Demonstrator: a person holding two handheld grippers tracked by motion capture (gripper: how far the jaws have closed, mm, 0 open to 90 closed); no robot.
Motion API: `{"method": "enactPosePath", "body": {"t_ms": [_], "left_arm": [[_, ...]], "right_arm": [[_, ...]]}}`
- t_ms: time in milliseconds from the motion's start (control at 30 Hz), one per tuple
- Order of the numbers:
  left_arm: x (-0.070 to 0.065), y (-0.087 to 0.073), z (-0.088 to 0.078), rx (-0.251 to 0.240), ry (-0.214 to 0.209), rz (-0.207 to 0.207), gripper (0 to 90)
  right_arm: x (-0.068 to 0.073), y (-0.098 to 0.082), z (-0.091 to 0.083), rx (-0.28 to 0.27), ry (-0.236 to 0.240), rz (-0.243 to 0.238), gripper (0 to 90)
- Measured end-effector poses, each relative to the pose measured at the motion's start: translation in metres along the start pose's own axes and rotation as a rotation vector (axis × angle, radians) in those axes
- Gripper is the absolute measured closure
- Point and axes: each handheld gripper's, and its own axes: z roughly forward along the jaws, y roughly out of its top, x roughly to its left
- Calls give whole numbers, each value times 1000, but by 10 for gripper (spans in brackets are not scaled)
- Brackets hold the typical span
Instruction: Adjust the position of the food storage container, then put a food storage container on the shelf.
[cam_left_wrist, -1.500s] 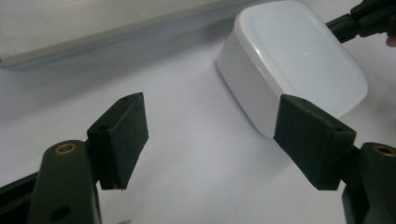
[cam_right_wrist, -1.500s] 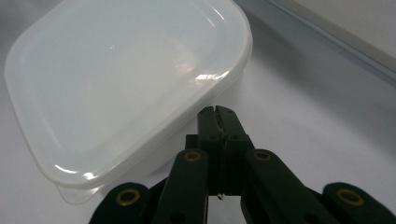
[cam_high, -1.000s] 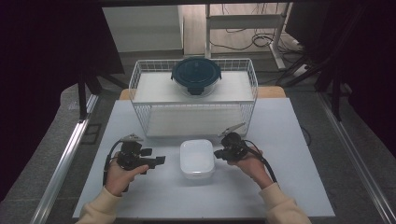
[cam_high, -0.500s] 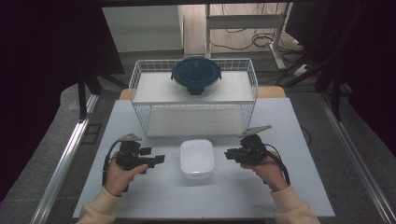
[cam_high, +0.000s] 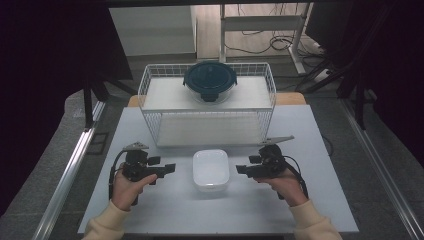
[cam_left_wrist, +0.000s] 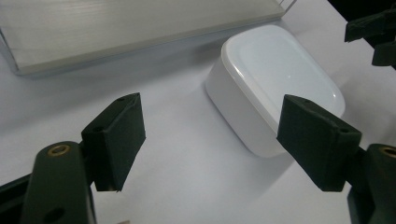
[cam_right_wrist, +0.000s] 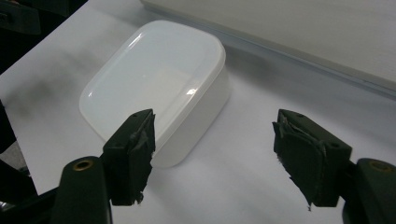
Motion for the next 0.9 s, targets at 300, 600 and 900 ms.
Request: {"method": "enactPosePath", "body": {"t_ms": [300, 600, 900], "left_arm": [[-5, 1, 1, -10, -17, -27, 207], [-11, 10, 9, -10, -50, -37, 208], [-9, 22, 28, 9, -129, -105, 236]], "right_arm": [[3, 4, 3, -22, 34, 45, 260], [10, 9, 11, -13, 39, 53, 266], [10, 22, 25, -4, 73, 101, 304]]}}
